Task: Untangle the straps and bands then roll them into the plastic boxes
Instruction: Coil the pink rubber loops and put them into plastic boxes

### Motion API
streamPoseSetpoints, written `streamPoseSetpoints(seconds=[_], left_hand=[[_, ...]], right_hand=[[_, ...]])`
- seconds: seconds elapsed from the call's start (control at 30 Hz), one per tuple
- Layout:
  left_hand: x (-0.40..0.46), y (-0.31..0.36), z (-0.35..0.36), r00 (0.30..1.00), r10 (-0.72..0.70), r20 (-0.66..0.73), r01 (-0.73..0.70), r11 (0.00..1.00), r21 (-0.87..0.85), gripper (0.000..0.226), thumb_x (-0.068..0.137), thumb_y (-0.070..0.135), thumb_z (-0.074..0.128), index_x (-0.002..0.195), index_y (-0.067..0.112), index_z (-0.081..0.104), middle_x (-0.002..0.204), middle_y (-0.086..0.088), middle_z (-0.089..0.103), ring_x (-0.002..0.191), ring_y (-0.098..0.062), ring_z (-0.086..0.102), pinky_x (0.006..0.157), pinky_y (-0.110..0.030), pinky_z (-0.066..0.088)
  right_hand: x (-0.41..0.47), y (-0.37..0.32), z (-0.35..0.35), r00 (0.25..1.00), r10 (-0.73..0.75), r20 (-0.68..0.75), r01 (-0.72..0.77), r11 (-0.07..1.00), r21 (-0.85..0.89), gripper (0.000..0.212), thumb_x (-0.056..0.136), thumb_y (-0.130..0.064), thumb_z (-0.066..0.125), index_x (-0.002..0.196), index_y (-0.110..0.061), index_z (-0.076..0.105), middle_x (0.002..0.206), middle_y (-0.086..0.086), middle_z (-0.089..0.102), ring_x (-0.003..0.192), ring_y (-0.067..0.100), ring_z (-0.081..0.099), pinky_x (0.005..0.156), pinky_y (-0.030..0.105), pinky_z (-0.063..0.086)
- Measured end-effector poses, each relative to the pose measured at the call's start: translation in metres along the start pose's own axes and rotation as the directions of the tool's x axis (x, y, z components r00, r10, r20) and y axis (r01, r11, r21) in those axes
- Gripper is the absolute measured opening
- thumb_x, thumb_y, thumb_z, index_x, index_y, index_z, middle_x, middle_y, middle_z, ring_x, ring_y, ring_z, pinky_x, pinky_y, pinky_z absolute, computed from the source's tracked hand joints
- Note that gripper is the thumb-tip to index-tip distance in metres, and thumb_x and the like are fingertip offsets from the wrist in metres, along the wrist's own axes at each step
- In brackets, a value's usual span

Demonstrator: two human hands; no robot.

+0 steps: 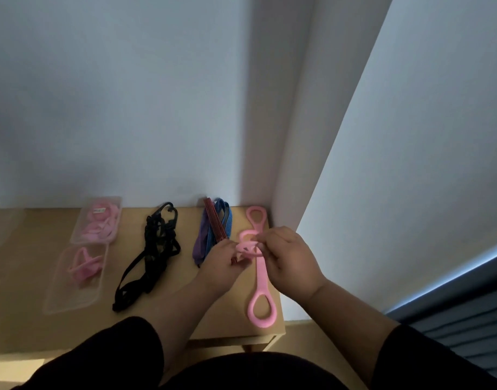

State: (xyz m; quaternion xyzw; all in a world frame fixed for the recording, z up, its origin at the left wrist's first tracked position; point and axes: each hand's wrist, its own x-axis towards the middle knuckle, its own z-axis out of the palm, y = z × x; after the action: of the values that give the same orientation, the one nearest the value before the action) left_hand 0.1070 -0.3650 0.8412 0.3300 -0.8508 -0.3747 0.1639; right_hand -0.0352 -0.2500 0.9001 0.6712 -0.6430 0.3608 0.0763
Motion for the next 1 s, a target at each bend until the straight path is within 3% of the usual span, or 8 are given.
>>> streamPoseSetpoints(seconds=[0.2, 0.3, 0.43, 0.57, 0.67, 0.83, 0.9, 1.0], left_hand=[[-0.006, 0.019, -0.016, 0.998, 0.064, 0.009, -0.064, 0.997, -0.045, 0.019, 0.087, 0.025, 0.073, 0.078, 0.008, 0.071, 0.071, -0.001, 0.062, 0.072, -0.017, 0.058, 0.068, -0.031, 0.045], [-0.013, 0.019, -0.023, 0.994, 0.107, -0.027, -0.109, 0.992, -0.066, 0.012, 0.084, 0.029, 0.075, 0.073, 0.026, 0.072, 0.067, 0.011, 0.059, 0.072, -0.014, 0.058, 0.064, -0.023, 0.042], [-0.017, 0.014, -0.033, 0.984, 0.166, -0.059, -0.170, 0.984, -0.055, 0.013, 0.081, 0.047, 0.069, 0.079, 0.034, 0.071, 0.076, 0.014, 0.064, 0.079, -0.010, 0.058, 0.073, -0.033, 0.048], [-0.022, 0.013, -0.040, 0.977, 0.095, -0.188, -0.113, 0.990, -0.086, 0.035, 0.072, 0.044, 0.084, 0.096, 0.028, 0.063, 0.103, 0.014, 0.056, 0.096, -0.003, 0.053, 0.080, -0.019, 0.044], [-0.023, 0.011, -0.048, 0.970, 0.121, -0.212, -0.128, 0.992, -0.019, 0.056, 0.077, 0.044, 0.081, 0.126, 0.036, 0.056, 0.131, 0.034, 0.041, 0.126, 0.014, 0.035, 0.102, -0.004, 0.027], [-0.024, 0.027, -0.065, 0.980, 0.170, -0.107, -0.179, 0.980, -0.083, 0.024, 0.089, 0.030, 0.071, 0.105, 0.047, 0.066, 0.105, 0.033, 0.060, 0.101, 0.000, 0.056, 0.088, -0.024, 0.048], [-0.024, 0.029, -0.066, 0.994, 0.104, -0.043, -0.109, 0.981, -0.158, 0.020, 0.090, 0.027, 0.068, 0.101, 0.043, 0.064, 0.099, 0.021, 0.064, 0.091, -0.007, 0.060, 0.081, -0.036, 0.054], [-0.022, 0.023, -0.065, 0.999, -0.040, -0.016, 0.034, 0.956, -0.292, 0.010, 0.090, 0.025, 0.069, 0.093, 0.035, 0.070, 0.091, 0.006, 0.069, 0.082, -0.013, 0.068, 0.074, -0.043, 0.059]], right_hand=[[0.033, -0.007, -0.014, 0.951, 0.303, 0.059, -0.308, 0.946, 0.099, 0.042, 0.101, -0.042, 0.040, 0.114, -0.018, 0.072, 0.105, -0.004, 0.071, 0.098, 0.016, 0.059, 0.085, 0.029, 0.050], [0.046, -0.002, -0.012, 0.852, 0.505, 0.135, -0.523, 0.834, 0.179, 0.024, 0.104, -0.035, 0.048, 0.113, -0.028, 0.069, 0.103, -0.013, 0.070, 0.092, 0.008, 0.062, 0.082, 0.027, 0.052], [0.053, 0.007, -0.001, 0.727, 0.649, 0.224, -0.686, 0.682, 0.254, 0.016, 0.102, -0.027, 0.054, 0.104, -0.031, 0.069, 0.090, -0.019, 0.067, 0.078, 0.004, 0.062, 0.067, 0.014, 0.047], [0.055, 0.012, 0.017, 0.639, 0.671, 0.375, -0.766, 0.598, 0.235, 0.016, 0.100, -0.025, 0.059, 0.098, -0.019, 0.073, 0.090, -0.009, 0.067, 0.067, 0.007, 0.059, 0.061, 0.016, 0.047], [0.052, 0.006, 0.029, 0.605, 0.634, 0.482, -0.784, 0.579, 0.224, 0.022, 0.099, -0.028, 0.060, 0.083, -0.019, 0.071, 0.073, -0.005, 0.065, 0.066, 0.010, 0.057, 0.065, 0.026, 0.047], [0.042, 0.003, 0.042, 0.524, 0.556, 0.645, -0.814, 0.551, 0.186, 0.045, 0.100, -0.050, 0.050, 0.086, -0.016, 0.076, 0.085, 0.011, 0.073, 0.073, 0.018, 0.059, 0.075, 0.040, 0.051], [0.041, 0.001, 0.042, 0.567, 0.556, 0.609, -0.791, 0.575, 0.212, 0.049, 0.101, -0.053, 0.045, 0.089, -0.017, 0.076, 0.090, 0.009, 0.073, 0.081, 0.015, 0.064, 0.083, 0.041, 0.053], [0.044, -0.005, 0.031, 0.739, 0.492, 0.460, -0.673, 0.571, 0.470, 0.036, 0.101, -0.042, 0.054, 0.090, -0.017, 0.076, 0.087, -0.003, 0.072, 0.083, 0.009, 0.066, 0.080, 0.028, 0.051]])
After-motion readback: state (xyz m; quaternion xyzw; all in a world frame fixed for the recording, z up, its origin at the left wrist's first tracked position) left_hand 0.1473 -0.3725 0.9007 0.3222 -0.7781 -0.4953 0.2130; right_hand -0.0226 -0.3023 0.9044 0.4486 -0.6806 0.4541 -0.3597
